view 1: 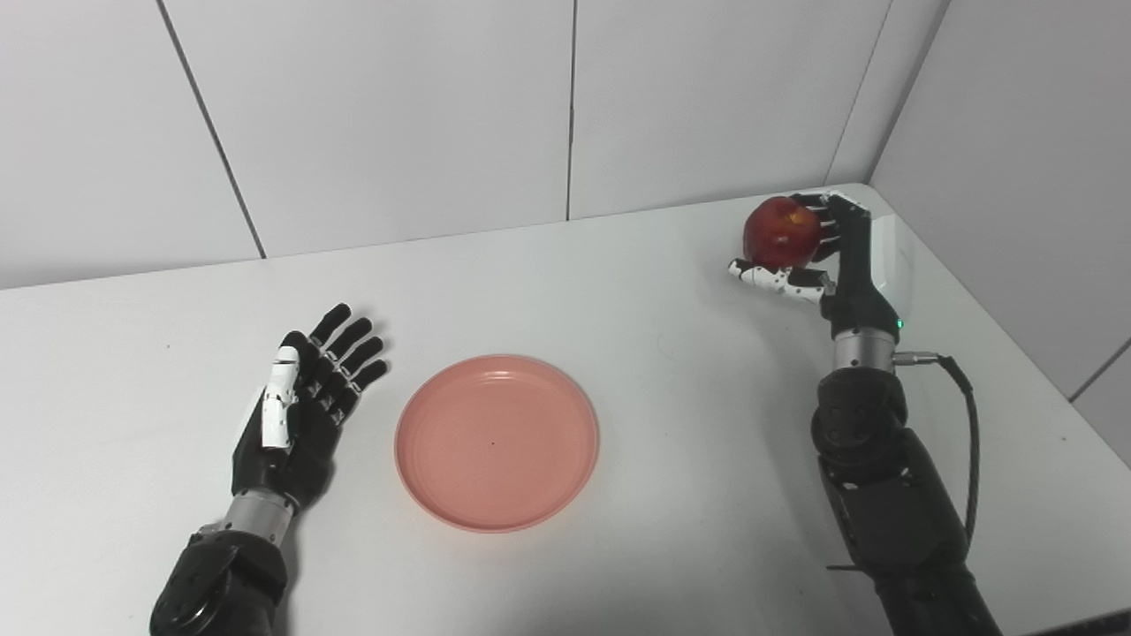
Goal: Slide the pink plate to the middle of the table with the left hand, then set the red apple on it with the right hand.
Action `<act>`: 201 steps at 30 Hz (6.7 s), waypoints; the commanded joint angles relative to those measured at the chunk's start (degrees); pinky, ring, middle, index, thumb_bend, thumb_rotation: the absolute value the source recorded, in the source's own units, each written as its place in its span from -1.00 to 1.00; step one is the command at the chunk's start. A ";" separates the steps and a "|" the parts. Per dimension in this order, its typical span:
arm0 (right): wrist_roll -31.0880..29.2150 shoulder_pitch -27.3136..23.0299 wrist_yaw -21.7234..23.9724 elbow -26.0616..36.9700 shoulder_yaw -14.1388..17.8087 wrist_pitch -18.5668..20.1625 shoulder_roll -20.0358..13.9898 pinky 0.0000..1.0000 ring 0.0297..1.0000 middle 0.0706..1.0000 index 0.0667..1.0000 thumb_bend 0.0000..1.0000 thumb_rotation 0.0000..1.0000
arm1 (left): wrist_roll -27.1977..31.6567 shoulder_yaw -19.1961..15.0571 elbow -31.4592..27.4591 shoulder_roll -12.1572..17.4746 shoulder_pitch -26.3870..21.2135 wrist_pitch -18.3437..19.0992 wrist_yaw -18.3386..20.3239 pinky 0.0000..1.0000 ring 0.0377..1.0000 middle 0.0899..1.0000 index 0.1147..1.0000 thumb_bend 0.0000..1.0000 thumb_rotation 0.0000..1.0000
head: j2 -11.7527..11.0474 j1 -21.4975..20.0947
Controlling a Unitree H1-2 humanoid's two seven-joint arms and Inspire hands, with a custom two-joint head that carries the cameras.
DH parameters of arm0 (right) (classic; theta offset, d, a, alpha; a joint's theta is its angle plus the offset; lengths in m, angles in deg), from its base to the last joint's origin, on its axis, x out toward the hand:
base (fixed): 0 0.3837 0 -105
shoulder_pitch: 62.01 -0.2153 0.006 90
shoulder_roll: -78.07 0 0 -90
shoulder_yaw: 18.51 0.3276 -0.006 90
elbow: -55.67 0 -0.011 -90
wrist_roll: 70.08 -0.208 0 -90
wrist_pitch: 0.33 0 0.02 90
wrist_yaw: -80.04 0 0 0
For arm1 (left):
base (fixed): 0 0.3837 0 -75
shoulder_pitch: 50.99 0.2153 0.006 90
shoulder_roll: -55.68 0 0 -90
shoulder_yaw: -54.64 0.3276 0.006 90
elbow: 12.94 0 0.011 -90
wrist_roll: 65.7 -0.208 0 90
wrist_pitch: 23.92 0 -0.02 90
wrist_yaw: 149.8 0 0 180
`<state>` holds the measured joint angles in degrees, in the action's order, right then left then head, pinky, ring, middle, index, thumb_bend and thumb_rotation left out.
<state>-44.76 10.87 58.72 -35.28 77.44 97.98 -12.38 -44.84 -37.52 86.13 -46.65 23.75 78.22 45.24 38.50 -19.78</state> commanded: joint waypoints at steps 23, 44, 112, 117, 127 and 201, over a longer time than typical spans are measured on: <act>4.60 -3.83 8.10 7.13 -14.48 -3.46 10.26 -0.24 -0.15 -0.09 -0.10 0.02 -0.73 | -3.00 1.73 0.26 -4.76 3.52 4.32 -6.48 0.69 0.70 0.70 0.66 -0.30 1.00 | 0.13 10.40; 5.54 -0.45 12.20 3.75 -24.39 -7.35 16.59 -0.37 -0.25 -0.13 -0.10 0.03 -0.73 | -5.27 0.95 0.25 -7.99 2.93 3.37 -9.99 0.69 0.67 0.68 0.64 -0.31 1.00 | 1.76 21.47; 9.82 5.03 13.13 1.16 -25.71 -9.85 14.99 -0.12 0.01 0.10 0.17 0.90 -0.51 | -6.10 0.45 -0.52 -7.87 3.06 2.89 -10.13 0.62 0.66 0.65 0.61 -0.29 1.00 | 3.16 21.27; 9.09 5.09 15.64 2.51 -25.53 -8.63 14.99 0.06 0.17 0.22 0.27 1.00 -0.43 | -6.15 0.66 -0.83 -7.77 3.17 3.36 -10.06 0.63 0.65 0.65 0.61 -0.29 1.00 | 3.34 21.28; 10.09 4.70 17.53 3.46 -25.37 -8.57 14.87 0.27 0.37 0.42 0.44 1.00 -0.23 | -6.80 0.50 -0.21 -7.87 2.83 2.70 -10.73 0.63 0.63 0.62 0.59 -0.32 1.00 | 3.26 20.97; -12.86 10.70 13.02 1.93 -7.19 -7.86 17.37 0.65 0.71 0.74 0.77 -0.63 1.00 | -5.12 -0.97 -0.74 -7.02 3.21 2.73 -9.82 0.64 0.65 0.65 0.60 -0.29 1.00 | 2.43 19.65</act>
<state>-57.48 21.80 71.50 -33.63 70.84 92.95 4.89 -49.22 -38.17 83.62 -54.13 24.67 78.45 36.74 40.87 -0.35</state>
